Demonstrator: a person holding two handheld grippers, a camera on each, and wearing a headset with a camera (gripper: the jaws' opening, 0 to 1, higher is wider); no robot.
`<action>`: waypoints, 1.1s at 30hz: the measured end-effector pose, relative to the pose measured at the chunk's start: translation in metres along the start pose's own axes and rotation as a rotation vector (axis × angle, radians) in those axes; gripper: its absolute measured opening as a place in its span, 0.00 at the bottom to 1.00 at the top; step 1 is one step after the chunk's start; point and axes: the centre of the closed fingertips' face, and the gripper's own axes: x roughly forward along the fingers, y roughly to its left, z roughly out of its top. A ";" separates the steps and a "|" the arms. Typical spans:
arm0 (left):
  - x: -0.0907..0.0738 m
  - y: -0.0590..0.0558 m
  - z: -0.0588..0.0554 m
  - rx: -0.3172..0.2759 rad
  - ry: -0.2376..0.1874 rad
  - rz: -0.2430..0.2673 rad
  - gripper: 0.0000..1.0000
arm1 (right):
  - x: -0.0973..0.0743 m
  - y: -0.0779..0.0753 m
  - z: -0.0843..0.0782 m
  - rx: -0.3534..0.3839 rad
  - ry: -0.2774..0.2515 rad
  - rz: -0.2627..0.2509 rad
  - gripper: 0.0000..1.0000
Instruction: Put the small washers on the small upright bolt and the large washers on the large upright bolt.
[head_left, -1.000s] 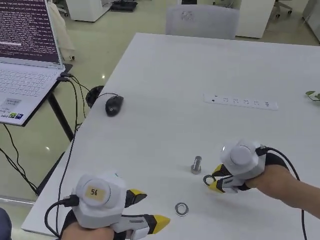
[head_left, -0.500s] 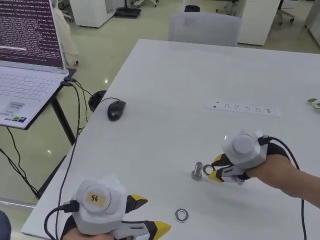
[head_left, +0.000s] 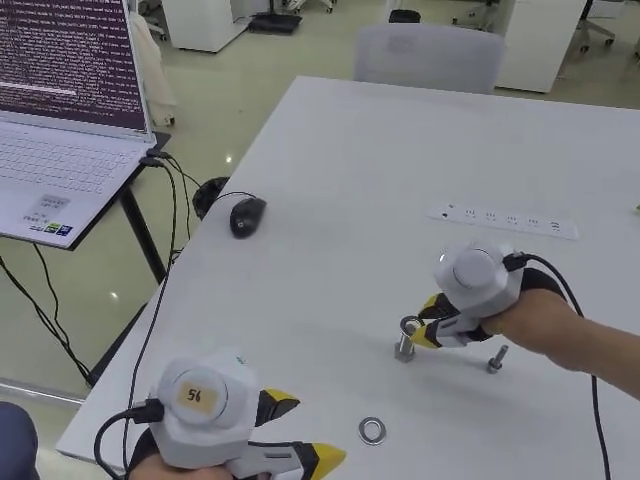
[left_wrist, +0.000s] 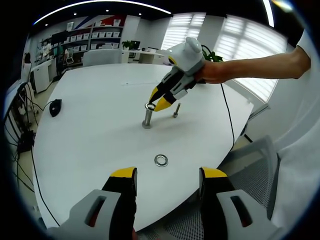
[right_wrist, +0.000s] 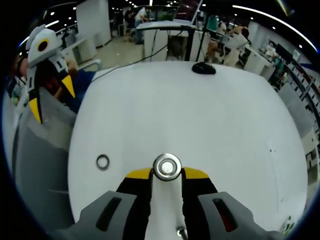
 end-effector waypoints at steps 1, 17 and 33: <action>0.000 0.000 0.000 -0.001 0.000 0.002 0.49 | 0.000 0.000 0.000 0.000 0.003 0.001 0.23; -0.001 0.001 -0.001 -0.009 0.003 0.011 0.49 | 0.010 0.002 -0.007 0.003 0.033 0.030 0.23; -0.004 0.007 -0.006 -0.025 0.006 0.016 0.49 | 0.035 0.003 -0.022 0.019 0.090 0.049 0.23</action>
